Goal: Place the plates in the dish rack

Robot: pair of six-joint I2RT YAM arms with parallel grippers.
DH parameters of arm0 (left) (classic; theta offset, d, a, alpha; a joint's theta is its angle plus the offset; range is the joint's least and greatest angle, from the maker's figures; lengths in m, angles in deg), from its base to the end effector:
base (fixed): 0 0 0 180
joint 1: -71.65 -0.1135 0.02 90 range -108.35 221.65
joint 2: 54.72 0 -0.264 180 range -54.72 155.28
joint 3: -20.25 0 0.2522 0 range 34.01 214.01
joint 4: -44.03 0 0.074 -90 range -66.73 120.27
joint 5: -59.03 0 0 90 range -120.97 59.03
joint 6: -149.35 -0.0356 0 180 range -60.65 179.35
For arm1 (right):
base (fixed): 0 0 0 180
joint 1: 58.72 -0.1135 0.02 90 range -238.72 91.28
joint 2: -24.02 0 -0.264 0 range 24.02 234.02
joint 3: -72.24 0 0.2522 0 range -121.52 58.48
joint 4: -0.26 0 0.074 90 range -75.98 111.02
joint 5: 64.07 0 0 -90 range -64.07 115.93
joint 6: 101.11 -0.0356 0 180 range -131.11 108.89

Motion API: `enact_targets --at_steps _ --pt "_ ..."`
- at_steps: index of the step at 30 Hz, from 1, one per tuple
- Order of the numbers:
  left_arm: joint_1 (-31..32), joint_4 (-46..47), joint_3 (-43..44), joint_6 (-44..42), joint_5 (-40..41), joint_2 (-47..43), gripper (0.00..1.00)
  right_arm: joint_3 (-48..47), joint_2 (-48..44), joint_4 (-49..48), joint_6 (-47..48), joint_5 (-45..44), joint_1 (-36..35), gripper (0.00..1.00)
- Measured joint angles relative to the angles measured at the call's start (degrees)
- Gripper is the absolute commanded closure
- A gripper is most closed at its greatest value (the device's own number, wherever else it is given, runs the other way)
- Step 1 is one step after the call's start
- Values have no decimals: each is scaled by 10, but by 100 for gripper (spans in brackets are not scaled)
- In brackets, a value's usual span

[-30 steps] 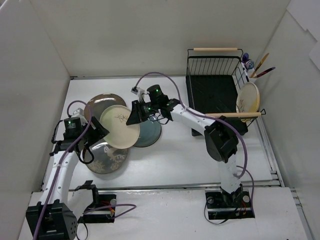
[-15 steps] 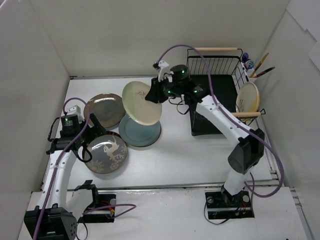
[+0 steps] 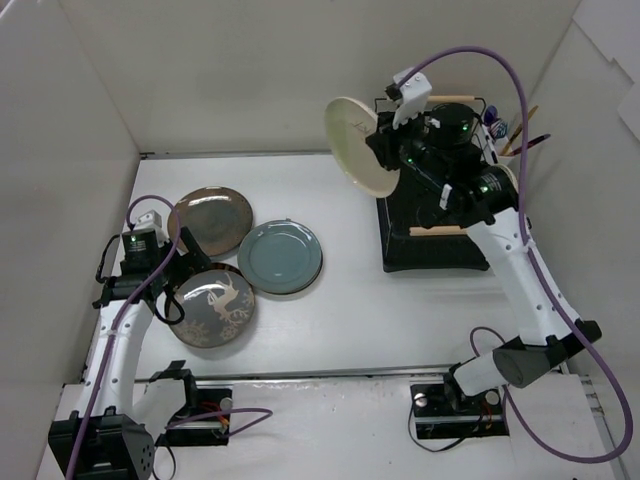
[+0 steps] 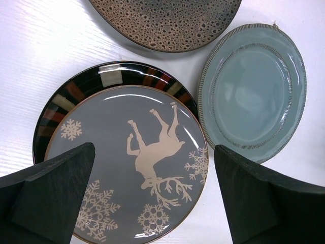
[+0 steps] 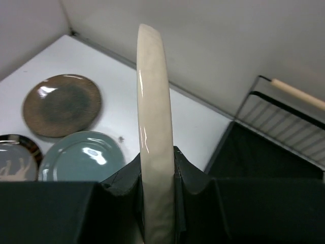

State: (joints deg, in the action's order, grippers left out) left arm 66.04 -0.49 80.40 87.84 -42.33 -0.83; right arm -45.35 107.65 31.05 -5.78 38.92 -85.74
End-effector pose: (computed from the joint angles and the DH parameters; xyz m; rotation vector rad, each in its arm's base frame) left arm 0.2003 0.0126 0.2868 -0.5576 2.1895 -0.4371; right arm 0.2711 0.1472 0.5228 -0.6009 1.4131 0.4736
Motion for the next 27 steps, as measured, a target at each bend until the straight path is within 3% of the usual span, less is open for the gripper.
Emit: enact_targets --at_steps 12,27 --pt "0 1 0 -5 -24 20 1 0 -41 50 80 -89 135 100" --pt "0 -5 46 -58 -57 54 1 72 -28 64 84 1 320 100"
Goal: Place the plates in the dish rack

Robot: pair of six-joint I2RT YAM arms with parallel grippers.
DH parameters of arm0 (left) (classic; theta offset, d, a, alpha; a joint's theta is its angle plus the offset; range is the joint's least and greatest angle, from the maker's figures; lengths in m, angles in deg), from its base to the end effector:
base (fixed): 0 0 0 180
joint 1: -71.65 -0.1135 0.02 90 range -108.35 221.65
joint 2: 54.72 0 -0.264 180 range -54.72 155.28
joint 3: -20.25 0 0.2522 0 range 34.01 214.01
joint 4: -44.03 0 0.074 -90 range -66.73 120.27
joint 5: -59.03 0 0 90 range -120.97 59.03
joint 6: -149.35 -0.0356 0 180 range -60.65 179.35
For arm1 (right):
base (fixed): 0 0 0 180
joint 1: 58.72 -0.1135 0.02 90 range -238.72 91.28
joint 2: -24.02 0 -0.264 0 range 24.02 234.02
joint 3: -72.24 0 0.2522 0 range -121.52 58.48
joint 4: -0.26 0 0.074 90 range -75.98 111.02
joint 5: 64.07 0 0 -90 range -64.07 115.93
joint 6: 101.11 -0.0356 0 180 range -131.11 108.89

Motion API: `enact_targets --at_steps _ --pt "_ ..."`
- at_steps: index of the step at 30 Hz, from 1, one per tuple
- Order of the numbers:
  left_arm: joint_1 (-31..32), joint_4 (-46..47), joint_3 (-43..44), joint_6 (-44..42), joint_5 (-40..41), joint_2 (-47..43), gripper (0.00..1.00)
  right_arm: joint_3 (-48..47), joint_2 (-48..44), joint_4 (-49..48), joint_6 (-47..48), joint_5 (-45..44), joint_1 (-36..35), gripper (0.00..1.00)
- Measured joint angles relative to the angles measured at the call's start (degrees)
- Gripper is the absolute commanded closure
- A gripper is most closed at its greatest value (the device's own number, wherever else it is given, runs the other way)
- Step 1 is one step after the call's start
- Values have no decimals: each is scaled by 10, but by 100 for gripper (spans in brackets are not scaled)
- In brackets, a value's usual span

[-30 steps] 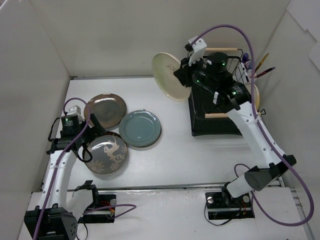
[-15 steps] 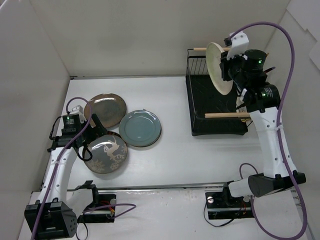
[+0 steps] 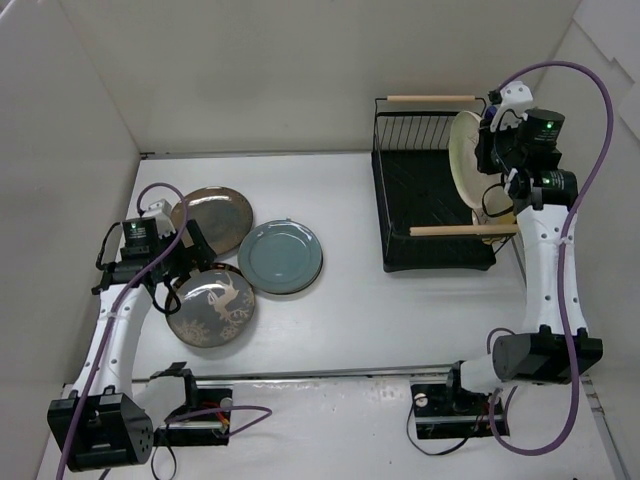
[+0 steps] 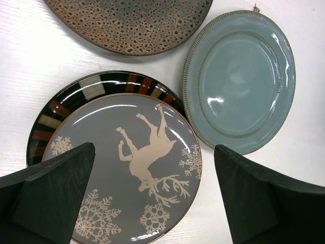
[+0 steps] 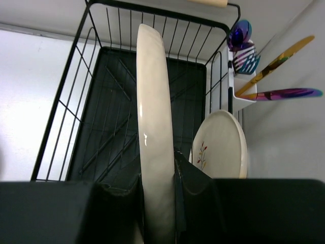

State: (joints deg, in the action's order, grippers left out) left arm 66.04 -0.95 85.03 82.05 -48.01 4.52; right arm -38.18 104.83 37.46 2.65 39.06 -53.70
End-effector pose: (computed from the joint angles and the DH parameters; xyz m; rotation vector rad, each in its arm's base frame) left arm 0.2194 0.0111 0.2961 -0.3984 2.2350 -0.4944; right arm 0.3044 -0.0186 0.4844 -0.2988 1.6736 -0.0496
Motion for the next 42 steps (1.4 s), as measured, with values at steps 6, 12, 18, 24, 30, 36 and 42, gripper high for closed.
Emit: enact_targets --at_steps 6,12,18,24,30,36,42 --pt "0 9 0 -14 -34 4 1 14 17 0 4 26 34 100" --pt "0 17 -1 -20 -53 10 1 24 38 -1 15 44 57 100" --pt "0 20 -2 -26 -61 19 1 34 47 -1 23 52 81 100" --pt "0 21 -2 -27 -64 22 1 50 51 -18 31 52 97 100" --pt "0 23 -2 -28 -69 24 1 88 52 -40 33 52 104 100" --pt "0 23 -2 -28 -71 27 1 122 53 -64 33 48 115 100" --pt "0 23 -2 -29 -73 35 1 134 54 -78 33 40 120 100"
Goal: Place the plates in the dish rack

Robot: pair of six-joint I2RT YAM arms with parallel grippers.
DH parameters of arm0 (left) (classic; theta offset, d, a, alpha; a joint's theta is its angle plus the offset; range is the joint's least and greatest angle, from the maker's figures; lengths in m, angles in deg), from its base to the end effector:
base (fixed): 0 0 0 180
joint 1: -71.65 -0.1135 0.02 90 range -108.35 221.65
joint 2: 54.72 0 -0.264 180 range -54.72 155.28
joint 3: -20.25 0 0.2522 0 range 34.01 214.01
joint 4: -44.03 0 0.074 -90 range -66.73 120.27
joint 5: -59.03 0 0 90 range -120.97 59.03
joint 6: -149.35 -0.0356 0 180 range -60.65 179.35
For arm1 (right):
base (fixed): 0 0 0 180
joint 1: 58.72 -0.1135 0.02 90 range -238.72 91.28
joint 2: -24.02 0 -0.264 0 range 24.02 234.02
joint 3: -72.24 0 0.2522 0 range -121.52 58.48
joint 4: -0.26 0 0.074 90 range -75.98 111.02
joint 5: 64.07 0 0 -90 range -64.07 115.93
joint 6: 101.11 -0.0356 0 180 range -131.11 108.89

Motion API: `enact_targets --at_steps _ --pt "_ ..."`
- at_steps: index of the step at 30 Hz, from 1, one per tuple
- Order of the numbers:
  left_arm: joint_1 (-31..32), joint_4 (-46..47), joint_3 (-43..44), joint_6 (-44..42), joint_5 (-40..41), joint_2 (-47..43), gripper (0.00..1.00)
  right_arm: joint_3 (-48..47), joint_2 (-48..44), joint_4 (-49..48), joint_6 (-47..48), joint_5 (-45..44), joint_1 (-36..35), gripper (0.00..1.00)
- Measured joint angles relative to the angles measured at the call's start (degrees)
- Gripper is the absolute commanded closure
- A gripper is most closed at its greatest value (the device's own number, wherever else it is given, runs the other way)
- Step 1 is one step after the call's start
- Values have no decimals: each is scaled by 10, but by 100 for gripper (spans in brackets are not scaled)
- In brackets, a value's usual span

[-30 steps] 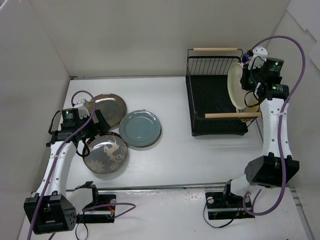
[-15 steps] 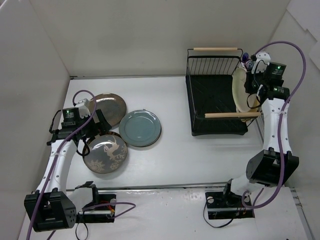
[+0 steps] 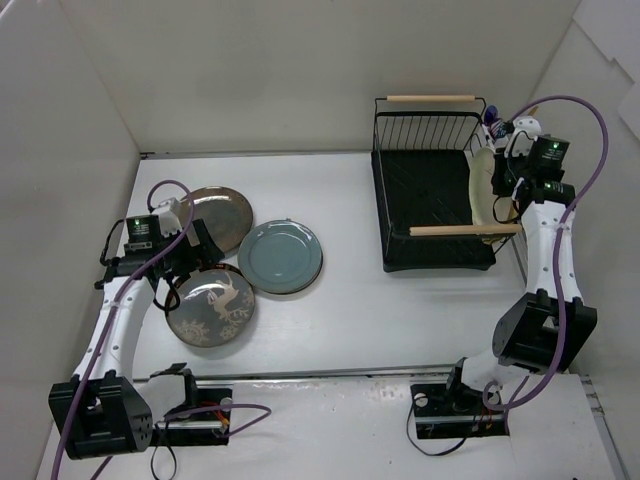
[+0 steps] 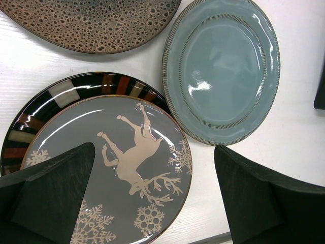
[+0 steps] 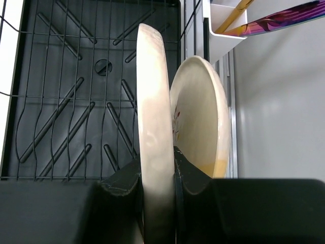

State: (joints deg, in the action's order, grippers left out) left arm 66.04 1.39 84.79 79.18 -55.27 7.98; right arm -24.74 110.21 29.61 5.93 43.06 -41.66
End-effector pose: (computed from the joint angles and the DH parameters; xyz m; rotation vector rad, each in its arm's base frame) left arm 0.2319 0.0081 0.2866 -0.2815 2.2632 -0.6135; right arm 0.3402 -0.0934 0.3897 -0.2023 1.8709 -0.1251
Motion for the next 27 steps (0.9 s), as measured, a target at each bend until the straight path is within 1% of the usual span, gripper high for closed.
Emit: enact_targets --at_steps 7,16,27 --pt "0 0 0 -1 -1 5 1 12 10 -21 2 -4 6 100" --pt "0 0 0 -1 -2 6 1 31 36 -26 3 -6 6 100" --pt "0 0 0 -1 -8 10 1 48 37 -40 5 -6 6 100"
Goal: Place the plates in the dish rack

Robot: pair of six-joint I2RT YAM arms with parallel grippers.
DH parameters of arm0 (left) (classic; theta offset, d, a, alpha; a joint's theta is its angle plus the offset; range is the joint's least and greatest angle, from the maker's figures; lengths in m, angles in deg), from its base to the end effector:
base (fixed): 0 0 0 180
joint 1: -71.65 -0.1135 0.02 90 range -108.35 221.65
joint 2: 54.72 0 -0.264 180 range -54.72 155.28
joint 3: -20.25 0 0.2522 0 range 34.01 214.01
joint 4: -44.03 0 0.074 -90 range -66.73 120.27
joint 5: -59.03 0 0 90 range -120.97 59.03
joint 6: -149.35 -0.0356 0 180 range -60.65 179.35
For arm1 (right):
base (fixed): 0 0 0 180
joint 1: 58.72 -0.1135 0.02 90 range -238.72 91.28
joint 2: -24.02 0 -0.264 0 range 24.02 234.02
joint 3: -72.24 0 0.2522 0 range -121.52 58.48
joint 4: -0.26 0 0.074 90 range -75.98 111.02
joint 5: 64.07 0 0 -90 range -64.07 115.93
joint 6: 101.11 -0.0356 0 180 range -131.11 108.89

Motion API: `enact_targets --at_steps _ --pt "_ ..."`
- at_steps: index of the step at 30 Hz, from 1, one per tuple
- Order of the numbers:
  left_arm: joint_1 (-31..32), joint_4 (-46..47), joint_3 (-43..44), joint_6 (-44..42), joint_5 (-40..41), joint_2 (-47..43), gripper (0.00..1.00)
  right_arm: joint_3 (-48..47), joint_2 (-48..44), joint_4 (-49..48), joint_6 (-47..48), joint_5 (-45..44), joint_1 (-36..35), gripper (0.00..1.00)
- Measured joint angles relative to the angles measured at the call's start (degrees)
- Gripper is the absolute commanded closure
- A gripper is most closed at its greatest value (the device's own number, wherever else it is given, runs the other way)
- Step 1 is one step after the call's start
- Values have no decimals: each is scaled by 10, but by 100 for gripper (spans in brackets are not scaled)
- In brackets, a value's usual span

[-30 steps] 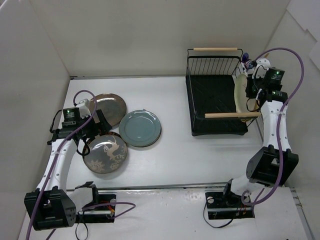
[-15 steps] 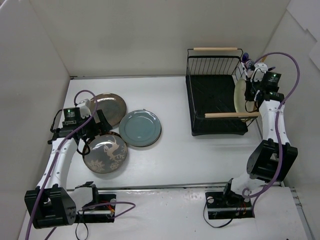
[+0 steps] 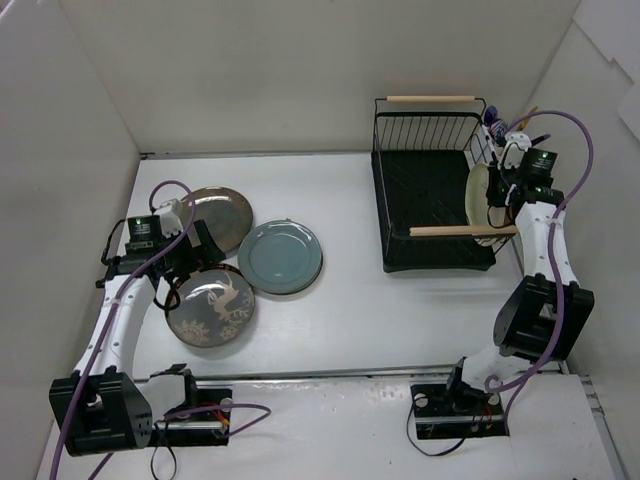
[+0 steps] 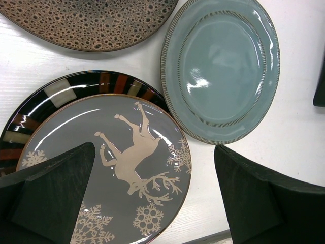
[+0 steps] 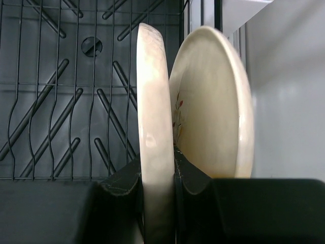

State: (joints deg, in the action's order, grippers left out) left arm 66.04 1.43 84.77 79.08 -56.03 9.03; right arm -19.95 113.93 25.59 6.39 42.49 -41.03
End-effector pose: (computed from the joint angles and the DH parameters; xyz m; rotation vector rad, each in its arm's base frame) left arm 0.2349 0.0079 0.2828 -0.2798 2.2796 -0.6296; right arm 0.3566 -0.1031 0.3452 -0.1843 1.9487 -0.1192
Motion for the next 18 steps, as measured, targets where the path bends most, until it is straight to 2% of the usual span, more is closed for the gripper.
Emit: enact_targets --at_steps 7,16,18 --pt "0 0 0 0 -4 2 1 16 0 -8 -4 -1 0 100" --pt "0 0 0 0 -7 3 1 25 0 -17 -18 -6 2 86" --pt "0 0 0 0 -7 5 1 28 0 -22 -24 -6 3 78"
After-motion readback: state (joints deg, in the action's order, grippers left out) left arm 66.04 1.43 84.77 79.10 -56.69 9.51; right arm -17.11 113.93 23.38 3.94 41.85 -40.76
